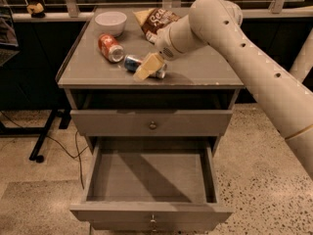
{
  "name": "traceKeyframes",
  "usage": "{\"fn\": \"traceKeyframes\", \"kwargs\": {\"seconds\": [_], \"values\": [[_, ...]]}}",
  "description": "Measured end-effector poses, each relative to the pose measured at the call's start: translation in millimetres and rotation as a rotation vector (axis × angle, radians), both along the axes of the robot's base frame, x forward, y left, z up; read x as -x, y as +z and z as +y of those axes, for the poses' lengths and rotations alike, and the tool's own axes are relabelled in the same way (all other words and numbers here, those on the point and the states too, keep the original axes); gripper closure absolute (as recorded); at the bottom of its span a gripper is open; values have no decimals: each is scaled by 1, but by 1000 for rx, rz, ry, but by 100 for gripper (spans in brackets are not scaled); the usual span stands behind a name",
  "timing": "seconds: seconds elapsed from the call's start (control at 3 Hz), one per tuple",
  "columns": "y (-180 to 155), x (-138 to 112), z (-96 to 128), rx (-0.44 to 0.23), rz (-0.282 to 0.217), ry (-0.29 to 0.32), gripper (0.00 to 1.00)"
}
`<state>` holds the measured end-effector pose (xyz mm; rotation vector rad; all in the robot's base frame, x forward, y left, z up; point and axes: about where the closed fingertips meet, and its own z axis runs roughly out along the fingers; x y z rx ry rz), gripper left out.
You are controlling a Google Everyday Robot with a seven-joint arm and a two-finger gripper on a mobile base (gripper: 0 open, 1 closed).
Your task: Pick redbull can from middle drawer and place on counter
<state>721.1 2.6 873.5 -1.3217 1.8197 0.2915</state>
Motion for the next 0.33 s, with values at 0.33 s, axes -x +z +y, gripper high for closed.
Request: {"fn": "traceKeyframes", "kwargs": {"seconds": [0.33], "values": [[0, 0, 0, 0, 0, 0, 0]]}}
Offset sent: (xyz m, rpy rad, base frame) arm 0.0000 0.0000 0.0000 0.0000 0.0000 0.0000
